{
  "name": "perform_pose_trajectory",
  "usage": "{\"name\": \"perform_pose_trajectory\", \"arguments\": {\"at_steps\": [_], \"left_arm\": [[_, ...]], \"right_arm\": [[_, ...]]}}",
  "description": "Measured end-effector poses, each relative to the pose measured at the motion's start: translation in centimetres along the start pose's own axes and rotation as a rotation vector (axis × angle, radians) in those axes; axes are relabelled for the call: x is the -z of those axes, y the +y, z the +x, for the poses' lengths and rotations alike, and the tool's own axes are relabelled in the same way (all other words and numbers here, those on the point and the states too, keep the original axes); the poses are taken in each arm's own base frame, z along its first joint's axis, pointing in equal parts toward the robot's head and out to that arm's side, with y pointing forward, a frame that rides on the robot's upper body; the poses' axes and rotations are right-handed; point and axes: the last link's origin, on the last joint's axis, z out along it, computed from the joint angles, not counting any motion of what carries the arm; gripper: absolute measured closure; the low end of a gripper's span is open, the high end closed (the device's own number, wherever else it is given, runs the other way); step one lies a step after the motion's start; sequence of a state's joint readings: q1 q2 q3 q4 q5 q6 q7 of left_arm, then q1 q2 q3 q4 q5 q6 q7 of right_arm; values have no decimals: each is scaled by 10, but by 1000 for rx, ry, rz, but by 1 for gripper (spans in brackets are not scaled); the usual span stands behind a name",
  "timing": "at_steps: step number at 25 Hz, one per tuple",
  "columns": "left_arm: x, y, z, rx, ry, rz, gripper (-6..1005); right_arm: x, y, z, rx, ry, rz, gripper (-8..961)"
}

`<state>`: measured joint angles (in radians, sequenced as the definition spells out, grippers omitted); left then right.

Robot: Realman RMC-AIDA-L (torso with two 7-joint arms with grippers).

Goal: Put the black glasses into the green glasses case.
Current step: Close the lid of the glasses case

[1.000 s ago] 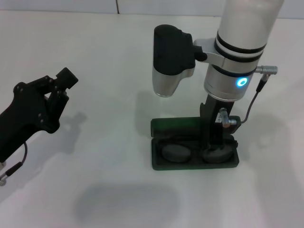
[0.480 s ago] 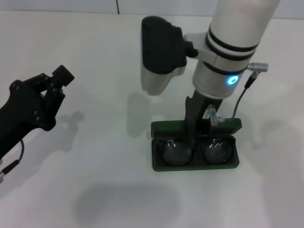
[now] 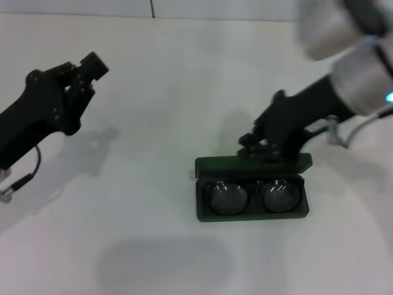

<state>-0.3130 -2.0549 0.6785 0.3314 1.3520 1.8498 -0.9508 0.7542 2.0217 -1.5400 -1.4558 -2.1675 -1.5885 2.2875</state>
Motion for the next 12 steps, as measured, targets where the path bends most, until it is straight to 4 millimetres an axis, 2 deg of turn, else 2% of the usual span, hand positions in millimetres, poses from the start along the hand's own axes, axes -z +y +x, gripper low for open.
{"name": "perform_pose_trajectory", "arguments": {"at_steps": [6, 8, 12], "left_arm": [[-32, -9, 2, 40, -49, -82, 967], [-39, -10, -1, 46, -67, -98, 967], [-42, 2, -8, 54, -138, -199, 967]], "right_arm": [[44, 8, 71, -213, -273, 83, 807], [51, 13, 90, -261, -345, 74, 807], [50, 20, 122, -321, -375, 82, 808]]}}
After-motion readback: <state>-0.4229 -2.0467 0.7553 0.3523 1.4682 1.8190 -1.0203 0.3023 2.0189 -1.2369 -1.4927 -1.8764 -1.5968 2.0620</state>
